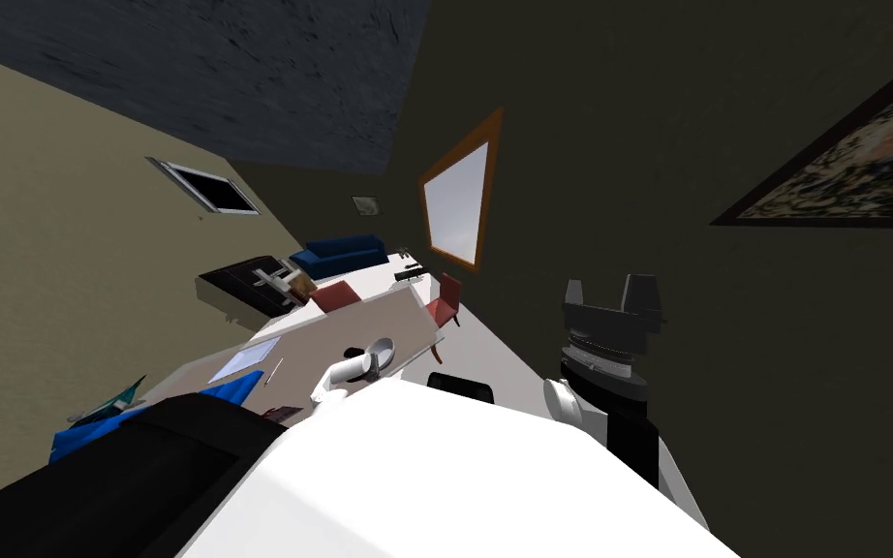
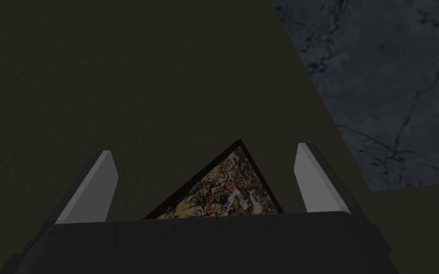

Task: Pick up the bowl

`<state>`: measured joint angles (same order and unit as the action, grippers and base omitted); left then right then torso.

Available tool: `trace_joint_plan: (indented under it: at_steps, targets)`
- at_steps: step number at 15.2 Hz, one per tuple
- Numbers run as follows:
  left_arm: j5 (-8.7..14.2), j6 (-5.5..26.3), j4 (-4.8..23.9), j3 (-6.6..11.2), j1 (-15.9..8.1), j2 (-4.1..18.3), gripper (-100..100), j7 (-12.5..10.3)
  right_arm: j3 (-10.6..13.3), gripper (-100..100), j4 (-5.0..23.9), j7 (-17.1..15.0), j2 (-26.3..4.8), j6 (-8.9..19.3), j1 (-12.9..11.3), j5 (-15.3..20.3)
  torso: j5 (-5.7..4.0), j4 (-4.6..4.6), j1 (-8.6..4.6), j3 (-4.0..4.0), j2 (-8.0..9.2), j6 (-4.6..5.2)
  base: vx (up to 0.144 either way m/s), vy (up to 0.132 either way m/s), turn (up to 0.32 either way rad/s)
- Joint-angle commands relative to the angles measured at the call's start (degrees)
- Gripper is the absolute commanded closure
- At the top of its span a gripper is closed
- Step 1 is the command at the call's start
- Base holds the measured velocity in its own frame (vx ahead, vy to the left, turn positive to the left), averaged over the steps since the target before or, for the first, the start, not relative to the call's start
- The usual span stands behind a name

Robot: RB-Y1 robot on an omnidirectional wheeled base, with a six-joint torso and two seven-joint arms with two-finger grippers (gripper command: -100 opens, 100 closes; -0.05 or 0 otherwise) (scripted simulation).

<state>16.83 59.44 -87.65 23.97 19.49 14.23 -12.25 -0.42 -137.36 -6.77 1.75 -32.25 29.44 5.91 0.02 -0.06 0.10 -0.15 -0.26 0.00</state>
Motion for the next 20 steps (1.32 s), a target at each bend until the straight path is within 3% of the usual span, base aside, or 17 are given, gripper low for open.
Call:
trace_joint_plan:
  at_steps: [1, 4, 5, 10, 12, 13, 17, 20]
  targets:
    - [0.84, 2.55, 1.00, 0.55, -0.31, -0.02, -100, -0.71, 0.00, 0, 0.00, 0.00, 0.00, 0.00, 0.00, 0.00, 0.00, 0.00, 0.00, 0.00, 0.00, 0.00, 0.053, 0.021, -0.100]
    - [1.33, 4.02, 1.61, 0.87, -0.46, 0.08, -100, -1.09, 0.00, 0, 0.00, 0.00, 0.00, 0.00, 0.00, 0.00, -0.01, 0.01, -0.05, 0.02, 0.04, -0.01, 0.037, 0.010, -0.049]
    - [1.04, 3.09, 1.24, 0.67, -0.32, -0.03, -100, -0.86, 0.00, 0, 0.00, 0.00, 0.00, 0.00, 0.00, 0.00, -0.01, 0.01, -0.06, 0.04, 0.07, -0.01, 0.016, 0.006, -0.019]
    - [0.11, -1.23, 6.53, -0.29, -1.89, -0.79, -100, -0.52, 0.00, 0, 0.00, 0.00, 0.00, 0.00, 0.00, 0.00, 0.00, 0.03, 0.01, 0.09, 0.17, -0.02, 0.011, 0.025, 0.017]
    - [0.20, -0.88, 6.28, -0.22, -1.82, -0.72, -100, -0.53, 0.00, 0, 0.00, 0.00, 0.00, 0.00, 0.00, 0.00, 0.00, 0.03, 0.01, 0.10, 0.17, -0.02, 0.009, 0.021, 0.008]
    - [0.15, -1.13, 6.42, -0.26, -1.84, -0.76, 100, -0.51, 0.00, 0, 0.00, 0.00, 0.00, 0.00, 0.00, 0.00, -0.01, 0.04, -0.02, 0.10, 0.19, -0.02, 0.003, 0.006, -0.001]
    - [0.17, -1.08, 6.44, -0.25, -1.81, -0.78, 100, -0.53, 0.00, 0, 0.00, 0.00, 0.00, 0.00, 0.00, 0.00, -0.03, 0.06, -0.08, 0.13, 0.21, 0.00, 0.000, 0.000, 0.000]
    - [0.75, 1.81, 3.08, 0.37, -0.88, -0.28, 100, -0.80, 0.00, 0, 0.00, 0.00, 0.00, 0.00, -0.01, 0.00, -0.10, 0.09, -0.19, 0.17, 0.26, 0.02, -0.010, -0.023, -0.022]
